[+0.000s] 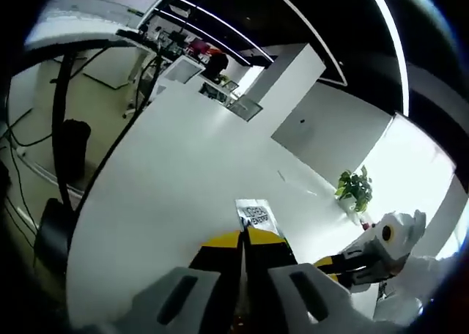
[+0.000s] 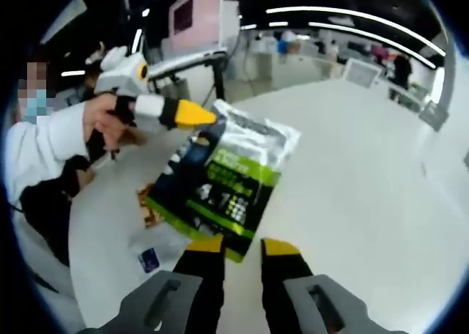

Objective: Arrange the skincare products in the storage area until every visible bottle or jar stands upright without overlapping.

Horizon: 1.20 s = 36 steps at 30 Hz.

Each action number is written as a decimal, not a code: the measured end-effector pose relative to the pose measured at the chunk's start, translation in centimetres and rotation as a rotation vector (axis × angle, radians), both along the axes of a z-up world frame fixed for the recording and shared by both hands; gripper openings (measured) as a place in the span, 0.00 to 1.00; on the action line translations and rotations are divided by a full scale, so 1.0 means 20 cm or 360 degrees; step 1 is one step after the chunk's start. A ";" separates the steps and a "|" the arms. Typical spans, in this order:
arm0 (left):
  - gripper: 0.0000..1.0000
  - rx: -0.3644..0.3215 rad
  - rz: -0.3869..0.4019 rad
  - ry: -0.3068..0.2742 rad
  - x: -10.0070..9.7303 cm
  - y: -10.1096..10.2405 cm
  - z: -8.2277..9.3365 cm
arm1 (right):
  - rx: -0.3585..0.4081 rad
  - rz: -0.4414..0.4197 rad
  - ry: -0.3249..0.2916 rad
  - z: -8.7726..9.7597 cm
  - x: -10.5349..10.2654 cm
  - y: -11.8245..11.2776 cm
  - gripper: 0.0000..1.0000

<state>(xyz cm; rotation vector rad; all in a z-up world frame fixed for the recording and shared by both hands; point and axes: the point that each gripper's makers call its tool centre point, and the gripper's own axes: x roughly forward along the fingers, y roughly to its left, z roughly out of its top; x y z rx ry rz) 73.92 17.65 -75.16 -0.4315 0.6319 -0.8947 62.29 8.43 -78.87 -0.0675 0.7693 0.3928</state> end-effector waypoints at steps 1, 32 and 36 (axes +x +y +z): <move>0.04 -0.0022 -0.0023 -0.0050 0.00 -0.01 0.03 | 0.0010 -0.0008 -0.0016 0.00 0.01 0.00 0.13; 0.03 -0.0086 -0.0063 -0.0232 -0.06 -0.01 0.13 | 0.0200 0.0013 -0.0005 0.07 -0.03 0.08 0.00; 0.03 -0.0087 -0.0060 -0.0209 -0.05 -0.02 0.14 | 0.0177 0.0005 -0.0013 0.11 -0.04 0.07 0.00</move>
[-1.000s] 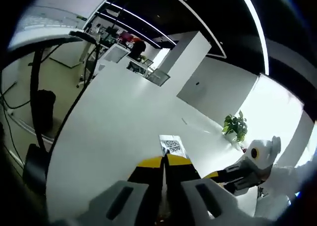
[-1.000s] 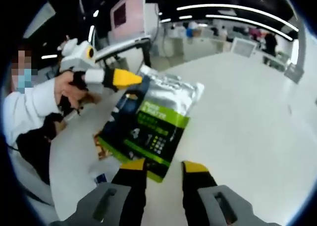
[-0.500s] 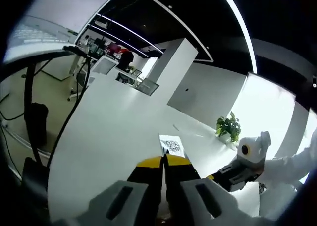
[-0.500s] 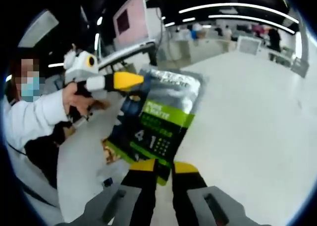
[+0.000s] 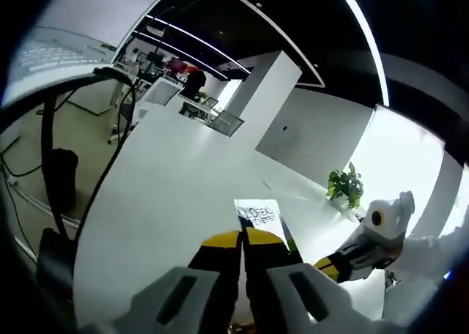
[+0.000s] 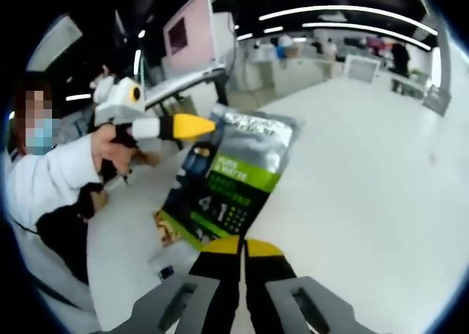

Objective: Arrange the skincare products in the storage area until every visible bottle or jar stands upright without overlapping.

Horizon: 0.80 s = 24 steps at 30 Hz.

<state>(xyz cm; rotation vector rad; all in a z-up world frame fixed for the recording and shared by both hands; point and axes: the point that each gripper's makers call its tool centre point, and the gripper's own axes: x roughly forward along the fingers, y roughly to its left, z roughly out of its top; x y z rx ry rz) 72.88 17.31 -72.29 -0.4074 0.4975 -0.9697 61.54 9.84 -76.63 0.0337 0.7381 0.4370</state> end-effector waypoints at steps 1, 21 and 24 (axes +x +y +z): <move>0.03 0.0000 0.0000 -0.0002 0.00 0.00 0.01 | 0.0000 -0.0004 -0.0001 0.01 0.00 0.00 0.00; 0.03 0.0098 -0.0146 -0.0168 -0.17 -0.20 0.29 | -0.0095 -0.0149 -0.0086 0.31 -0.17 -0.12 0.00; 0.03 0.0136 -0.0193 -0.0224 -0.22 -0.25 0.34 | -0.0084 -0.0183 -0.0094 0.34 -0.20 -0.15 0.00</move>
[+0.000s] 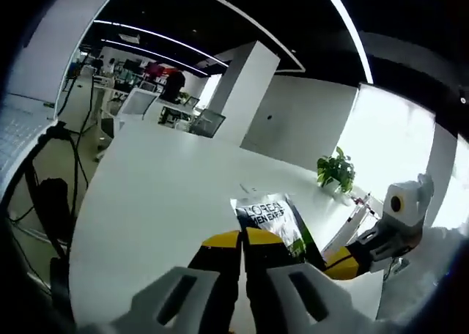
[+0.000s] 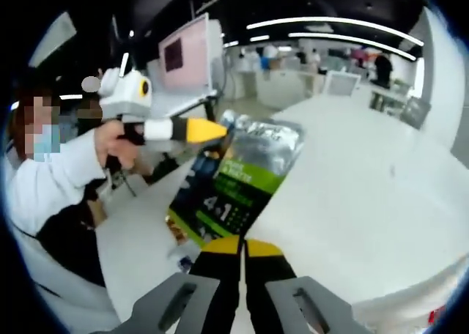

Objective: Arrange the skincare products in the storage area until every visible bottle or jar stands upright without overlapping.

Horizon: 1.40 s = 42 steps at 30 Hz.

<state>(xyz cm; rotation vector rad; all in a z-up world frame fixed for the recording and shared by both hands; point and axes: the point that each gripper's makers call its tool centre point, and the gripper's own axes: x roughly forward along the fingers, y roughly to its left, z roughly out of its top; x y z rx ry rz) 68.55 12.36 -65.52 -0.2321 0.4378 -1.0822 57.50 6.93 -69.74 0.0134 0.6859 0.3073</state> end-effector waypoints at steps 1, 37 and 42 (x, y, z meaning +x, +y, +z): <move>0.03 0.0009 -0.0012 -0.0018 -0.01 -0.01 0.01 | 0.0005 -0.0008 -0.0002 0.01 -0.01 0.00 0.00; 0.04 0.0293 -0.0256 -0.0116 -0.32 -0.25 -0.09 | -0.0094 -0.0152 0.0059 -0.04 -0.34 -0.24 0.00; 0.04 0.0361 -0.0256 -0.0104 -0.33 -0.26 -0.15 | -0.0061 -0.0150 0.0077 -0.07 -0.36 -0.25 0.00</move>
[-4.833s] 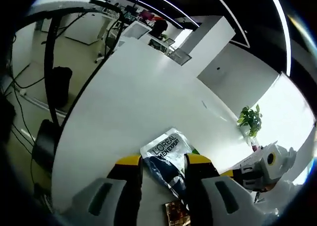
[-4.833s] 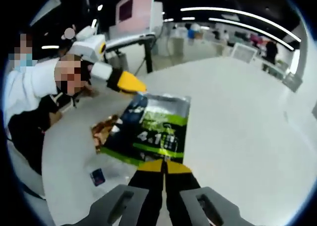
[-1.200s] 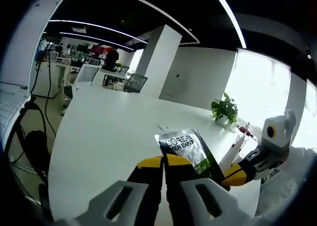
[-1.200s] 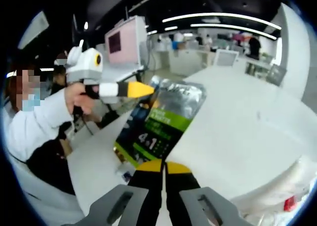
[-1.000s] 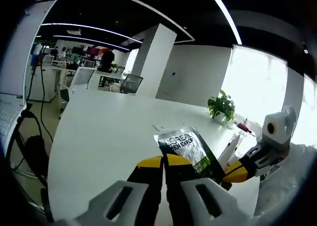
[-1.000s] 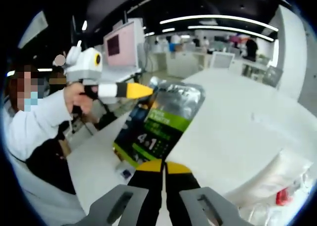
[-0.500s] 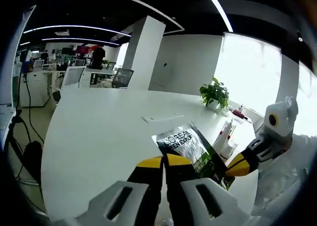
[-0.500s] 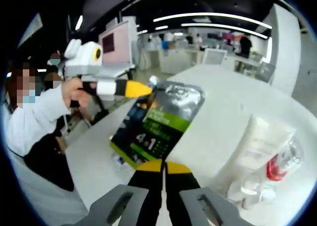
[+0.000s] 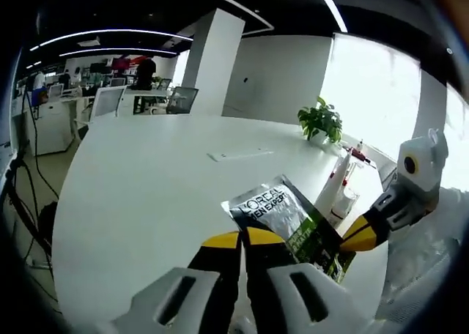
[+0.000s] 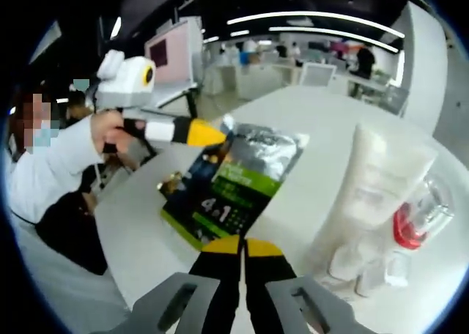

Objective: Arrange the skincare products in the storage area until every visible bottle or jar stands upright without overlapping.

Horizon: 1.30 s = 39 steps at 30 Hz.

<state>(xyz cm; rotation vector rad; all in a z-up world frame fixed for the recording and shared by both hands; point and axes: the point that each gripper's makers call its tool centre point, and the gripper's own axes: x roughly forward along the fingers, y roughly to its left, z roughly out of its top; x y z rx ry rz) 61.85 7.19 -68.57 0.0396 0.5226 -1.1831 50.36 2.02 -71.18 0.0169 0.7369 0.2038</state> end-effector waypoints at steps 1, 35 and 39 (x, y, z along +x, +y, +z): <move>0.04 0.0011 -0.0004 0.0000 -0.01 0.00 -0.01 | -0.0005 0.0003 0.0006 -0.01 -0.01 0.00 0.00; 0.05 0.0169 -0.0090 0.0088 -0.13 -0.18 -0.31 | -0.0048 -0.0100 0.0144 -0.28 -0.15 -0.15 0.00; 0.05 0.0180 -0.0092 0.0103 -0.12 -0.19 -0.34 | -0.0036 -0.0121 0.0154 -0.30 -0.15 -0.16 0.00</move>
